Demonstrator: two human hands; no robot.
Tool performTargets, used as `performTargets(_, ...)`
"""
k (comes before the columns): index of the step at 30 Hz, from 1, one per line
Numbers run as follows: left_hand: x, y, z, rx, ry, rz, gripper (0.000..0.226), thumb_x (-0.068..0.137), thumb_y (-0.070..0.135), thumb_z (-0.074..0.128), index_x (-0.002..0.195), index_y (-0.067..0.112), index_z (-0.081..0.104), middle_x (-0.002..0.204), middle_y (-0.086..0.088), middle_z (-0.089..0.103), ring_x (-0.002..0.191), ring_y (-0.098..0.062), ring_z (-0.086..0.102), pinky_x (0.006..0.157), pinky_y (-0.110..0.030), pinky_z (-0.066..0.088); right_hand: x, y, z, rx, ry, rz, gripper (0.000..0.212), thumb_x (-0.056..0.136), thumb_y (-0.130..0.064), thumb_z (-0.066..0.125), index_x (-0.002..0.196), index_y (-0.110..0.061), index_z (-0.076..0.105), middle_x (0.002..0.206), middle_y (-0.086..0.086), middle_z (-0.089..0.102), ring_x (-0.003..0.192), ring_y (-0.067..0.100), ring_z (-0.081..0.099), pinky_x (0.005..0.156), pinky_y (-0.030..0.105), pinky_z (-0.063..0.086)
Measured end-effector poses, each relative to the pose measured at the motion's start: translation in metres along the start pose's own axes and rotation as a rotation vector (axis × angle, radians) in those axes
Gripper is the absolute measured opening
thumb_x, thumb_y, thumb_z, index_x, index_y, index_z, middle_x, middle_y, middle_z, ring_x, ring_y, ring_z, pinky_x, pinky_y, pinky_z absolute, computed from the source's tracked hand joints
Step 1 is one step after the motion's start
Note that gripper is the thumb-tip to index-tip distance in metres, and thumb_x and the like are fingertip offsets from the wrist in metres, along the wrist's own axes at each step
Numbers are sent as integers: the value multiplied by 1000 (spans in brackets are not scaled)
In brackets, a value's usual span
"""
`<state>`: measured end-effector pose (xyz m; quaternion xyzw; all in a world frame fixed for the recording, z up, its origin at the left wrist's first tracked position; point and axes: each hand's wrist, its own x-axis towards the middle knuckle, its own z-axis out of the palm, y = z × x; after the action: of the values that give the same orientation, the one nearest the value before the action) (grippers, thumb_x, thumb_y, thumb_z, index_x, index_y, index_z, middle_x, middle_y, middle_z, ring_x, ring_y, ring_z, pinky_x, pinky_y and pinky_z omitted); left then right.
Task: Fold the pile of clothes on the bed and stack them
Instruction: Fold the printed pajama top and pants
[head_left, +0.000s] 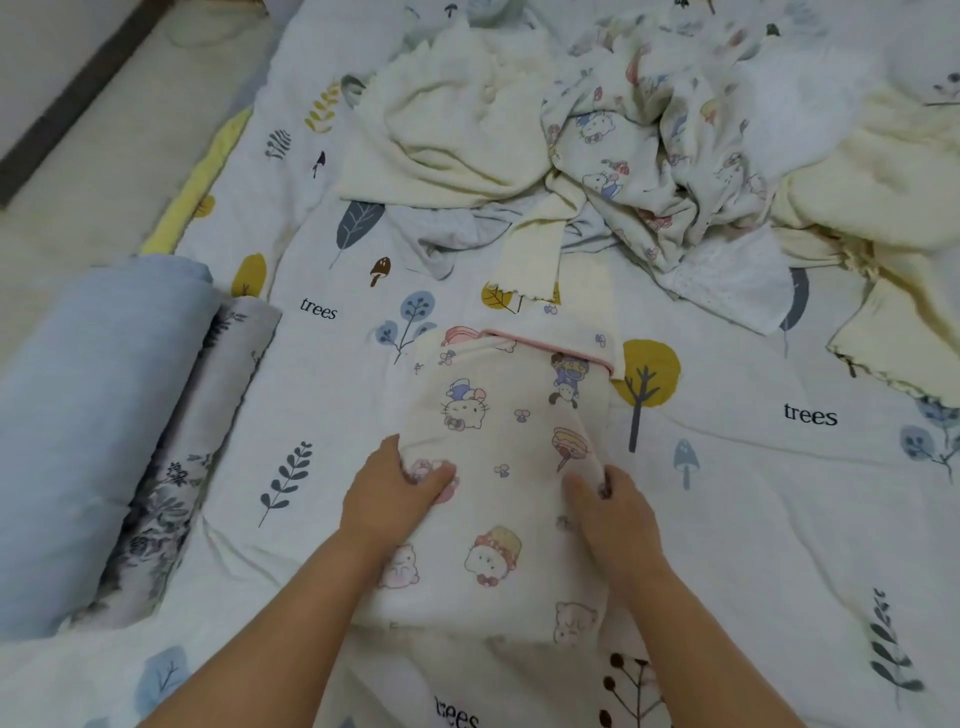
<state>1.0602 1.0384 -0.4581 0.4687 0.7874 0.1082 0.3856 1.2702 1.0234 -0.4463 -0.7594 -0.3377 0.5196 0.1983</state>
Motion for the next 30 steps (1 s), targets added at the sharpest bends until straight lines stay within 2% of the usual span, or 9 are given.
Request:
performTargets(2,-2,1,-2,-122,-89,9,40,76,46,71,103,36,44,92,21,58,87,-6,59,73,-24,44,4,2,0,107,-52,20,35,84,-33,64,114,-20,50,96,-6,59,87,16,59,77,32,48)
performTargets(4,-3,2,-5,-251,-175,17,44,76,34,75,109,34,47,97,18,63,84,-1,63,75,-19,49,3,4,0,175,-93,-5,42,81,-30,69,114,-25,44,95,-12,56,91,16,59,82,33,49)
performTargets(5,-5,3,-7,-326,-212,20,45,76,26,76,111,33,48,97,15,65,81,2,65,70,-14,50,1,3,0,198,-104,-23,44,81,-29,70,115,-26,42,97,-12,57,91,15,60,82,32,50)
performTargets(7,-12,6,-11,-445,-251,28,46,76,12,76,110,31,52,94,12,68,76,5,66,60,-9,49,-6,1,-1,231,-113,-67,44,80,-24,71,114,-26,43,100,-11,60,89,10,61,73,25,51)
performTargets(10,-28,12,-22,-508,-268,51,44,75,2,74,106,29,56,86,11,72,75,0,68,59,-12,50,-23,-5,-8,253,-93,-145,34,80,-16,70,104,-28,49,97,-11,64,78,4,64,59,15,49)
performTargets(13,-50,22,-42,-537,-274,71,45,75,1,73,109,27,58,92,6,72,82,-8,69,64,-17,52,-47,-19,-19,287,-94,-215,30,80,-12,69,98,-28,52,91,-12,67,71,-3,65,54,11,49)
performTargets(17,-83,42,-78,-597,-246,100,46,74,1,74,110,26,59,91,4,73,80,-10,70,64,-20,53,-85,-49,-40,293,-114,-289,30,79,-12,70,98,-28,54,89,-11,69,72,2,66,61,19,53)
performTargets(23,-128,75,-142,-647,-184,159,49,64,16,77,107,32,60,97,0,73,88,-18,70,72,-29,56,-138,-104,-64,284,-143,-418,32,77,-10,70,98,-28,54,81,-13,69,68,0,65,53,13,49)
performTargets(30,-146,85,-222,-690,-96,209,53,75,2,74,112,35,55,95,10,73,85,-7,69,64,-16,51,-181,-173,-46,299,-197,-504,31,79,-9,69,99,-26,52,86,-8,68,65,-3,64,47,9,45)
